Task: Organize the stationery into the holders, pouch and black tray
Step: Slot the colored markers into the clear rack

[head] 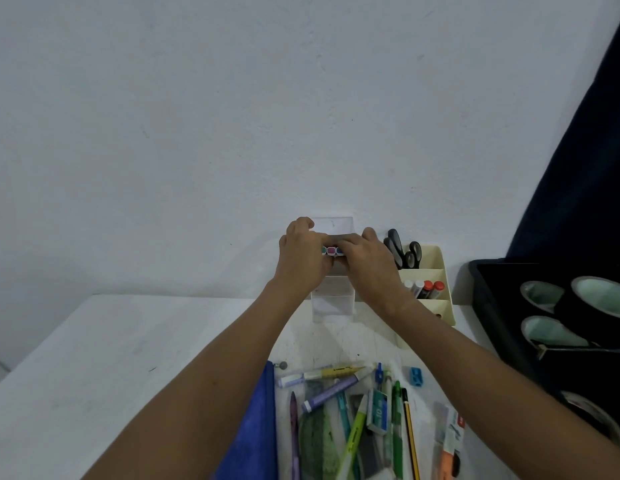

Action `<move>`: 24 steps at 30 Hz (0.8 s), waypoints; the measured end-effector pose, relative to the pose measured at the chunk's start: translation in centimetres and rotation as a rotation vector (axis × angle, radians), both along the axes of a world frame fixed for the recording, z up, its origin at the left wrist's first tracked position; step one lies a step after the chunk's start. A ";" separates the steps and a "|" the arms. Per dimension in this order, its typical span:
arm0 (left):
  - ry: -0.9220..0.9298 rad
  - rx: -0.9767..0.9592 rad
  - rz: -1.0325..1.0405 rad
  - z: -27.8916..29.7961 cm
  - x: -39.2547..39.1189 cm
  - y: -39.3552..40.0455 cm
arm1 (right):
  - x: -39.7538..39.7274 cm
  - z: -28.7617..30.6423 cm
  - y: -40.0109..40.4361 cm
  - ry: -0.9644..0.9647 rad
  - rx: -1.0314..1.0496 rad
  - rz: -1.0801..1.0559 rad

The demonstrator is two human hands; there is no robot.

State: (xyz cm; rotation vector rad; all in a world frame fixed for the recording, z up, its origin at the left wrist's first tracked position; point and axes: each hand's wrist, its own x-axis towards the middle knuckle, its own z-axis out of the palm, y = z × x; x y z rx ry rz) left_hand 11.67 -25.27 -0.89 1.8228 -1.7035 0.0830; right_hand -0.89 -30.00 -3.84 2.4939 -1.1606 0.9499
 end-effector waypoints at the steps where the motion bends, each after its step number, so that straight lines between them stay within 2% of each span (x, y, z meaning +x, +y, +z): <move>1: -0.010 0.001 0.003 0.0 0.0 0.0 | 0.0 -0.1 0.0 0.009 0.001 -0.006; 6: -0.077 0.089 -0.009 0.8 -0.6 1.1 | -0.3 0.2 0.9 0.133 0.000 -0.035; 11: -0.100 0.047 -0.022 0.2 -0.5 4.5 | -1.0 0.3 3.9 0.035 -0.030 0.063; 13: -0.059 0.070 -0.016 -0.9 0.2 6.2 | -1.5 -0.1 5.5 -0.002 0.062 0.146; 15: -0.023 0.157 -0.020 -2.0 1.1 7.8 | -2.1 -0.6 6.8 0.026 0.273 0.233; 18: -0.039 0.407 -0.032 -4.1 2.7 9.8 | -3.1 -2.0 8.4 0.233 0.541 0.311; 21: -0.071 0.633 -0.067 -6.6 3.7 11.3 | -3.7 -4.1 9.3 0.340 0.656 0.325; 24: -0.115 0.733 -0.065 -8.5 4.0 12.0 | -3.1 -5.6 9.7 0.344 0.704 0.314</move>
